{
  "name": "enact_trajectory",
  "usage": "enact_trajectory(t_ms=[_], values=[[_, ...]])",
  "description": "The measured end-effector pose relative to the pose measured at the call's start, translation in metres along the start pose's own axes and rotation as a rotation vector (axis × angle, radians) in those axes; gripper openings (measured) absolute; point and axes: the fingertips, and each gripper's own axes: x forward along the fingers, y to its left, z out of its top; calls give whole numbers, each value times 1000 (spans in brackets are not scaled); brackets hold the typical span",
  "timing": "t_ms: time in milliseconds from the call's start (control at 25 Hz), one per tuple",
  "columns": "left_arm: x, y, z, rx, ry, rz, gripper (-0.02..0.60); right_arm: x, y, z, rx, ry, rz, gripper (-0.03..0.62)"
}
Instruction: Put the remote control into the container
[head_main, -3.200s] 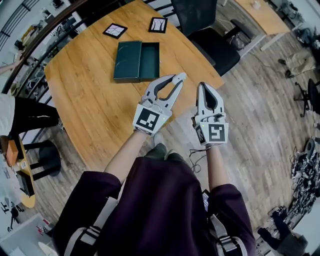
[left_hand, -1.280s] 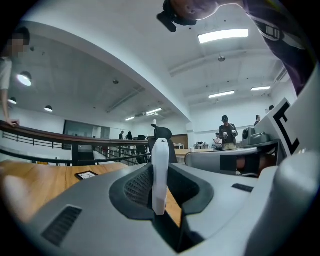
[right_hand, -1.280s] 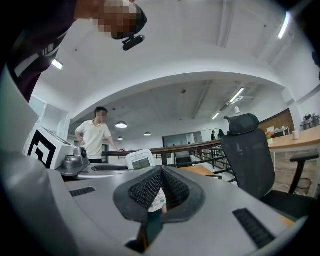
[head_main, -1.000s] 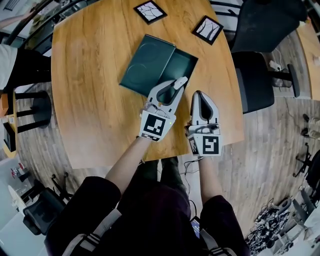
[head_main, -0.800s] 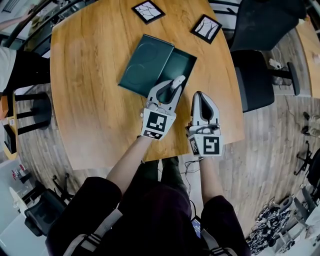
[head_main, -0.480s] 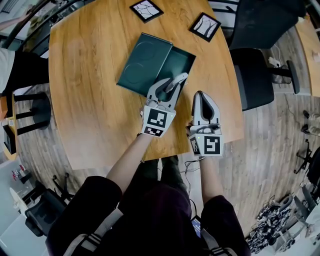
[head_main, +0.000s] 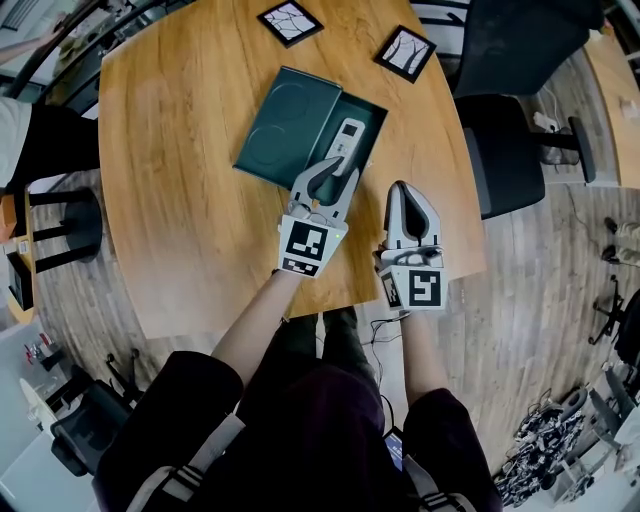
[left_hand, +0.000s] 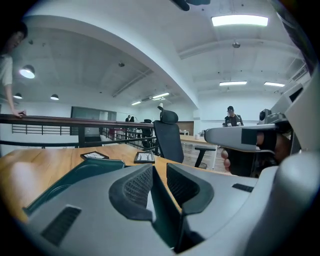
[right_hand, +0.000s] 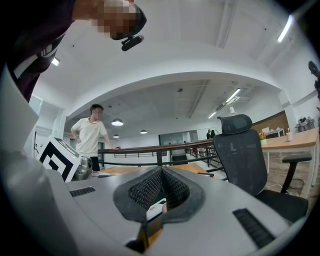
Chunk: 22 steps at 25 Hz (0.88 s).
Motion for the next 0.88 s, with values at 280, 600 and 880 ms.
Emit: enact_trajectory(t_ms=[280, 600, 880], values=[[-31, -25, 49, 57, -67, -36, 91, -23, 10, 39, -16, -23, 9, 18], [-87, -63, 123, 160, -194, -101, 91, -57, 38, 100, -44, -88, 36, 18], [-132, -76, 163, 241, -368, -103, 40, -80, 62, 130, -75, -147, 62, 18]])
